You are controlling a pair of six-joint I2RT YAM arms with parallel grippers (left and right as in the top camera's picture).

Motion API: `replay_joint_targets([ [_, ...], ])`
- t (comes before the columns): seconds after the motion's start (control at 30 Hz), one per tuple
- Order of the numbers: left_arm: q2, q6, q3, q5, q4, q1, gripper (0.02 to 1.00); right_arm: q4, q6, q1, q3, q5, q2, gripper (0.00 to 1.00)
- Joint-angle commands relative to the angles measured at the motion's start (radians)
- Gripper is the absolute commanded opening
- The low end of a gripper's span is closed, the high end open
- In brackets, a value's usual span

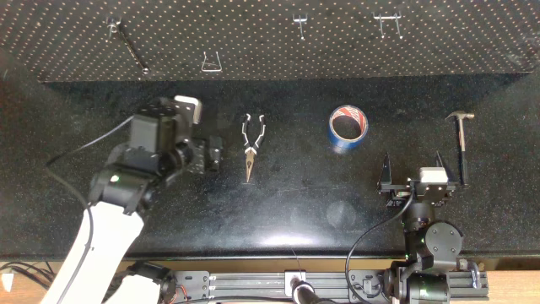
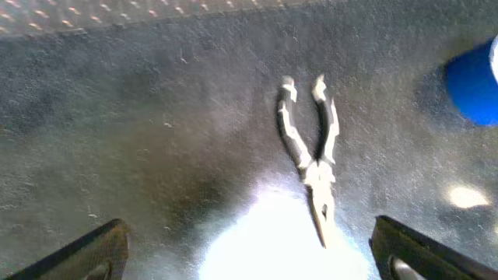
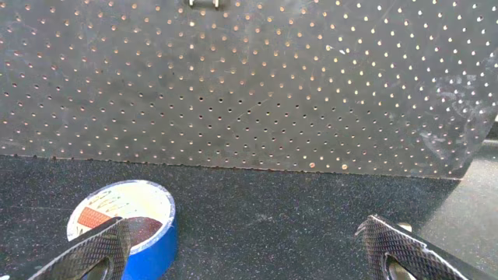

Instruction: Place Tools Onto Pegboard

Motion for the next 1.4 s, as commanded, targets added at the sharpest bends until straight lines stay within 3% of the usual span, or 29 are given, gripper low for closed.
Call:
replay_joint_targets([
  [0.03,0.235,-0.104,0.225,-0.063,-0.195,-0.127,0.996,-0.006,-0.011,-0.002,-0.002,0.009,-0.007,0.976],
  [0.13,0.445,-0.103,0.489,-0.144,-0.421,-0.187,0.996,-0.006,-0.011,-0.002,-0.002,0.009,-0.007,0.976],
  [0.3,0.687,-0.135,0.763,-0.100,-0.588,-0.197,0.998,-0.006,-0.011,-0.002,-0.002,0.009,-0.007,0.976],
  [0.4,0.804,-0.245,0.795,-0.008,-0.592,-0.199,0.996,-0.006,-0.011,-0.002,-0.002,0.009,-0.007,0.974],
  [0.5,0.859,-0.321,0.795,0.022,-0.592,-0.201,0.998,-0.006,-0.011,-0.002,-0.002,0.009,-0.007,0.976],
  [0.77,0.936,-0.442,0.795,-0.002,-0.519,-0.247,0.996,-0.006,-0.011,-0.002,-0.002,0.009,-0.007,0.974],
  [0.9,0.943,-0.433,0.792,-0.005,-0.533,-0.245,0.998,-0.006,-0.011,-0.002,-0.002,0.009,-0.007,0.976],
  [1.07,0.967,-0.306,0.792,-0.010,-0.517,-0.232,0.996,-0.006,-0.011,-0.002,-0.002,0.009,-0.007,0.976],
  [1.4,0.996,-0.277,0.792,-0.027,-0.498,-0.191,0.996,-0.006,-0.011,-0.002,-0.002,0.009,-0.007,0.976],
])
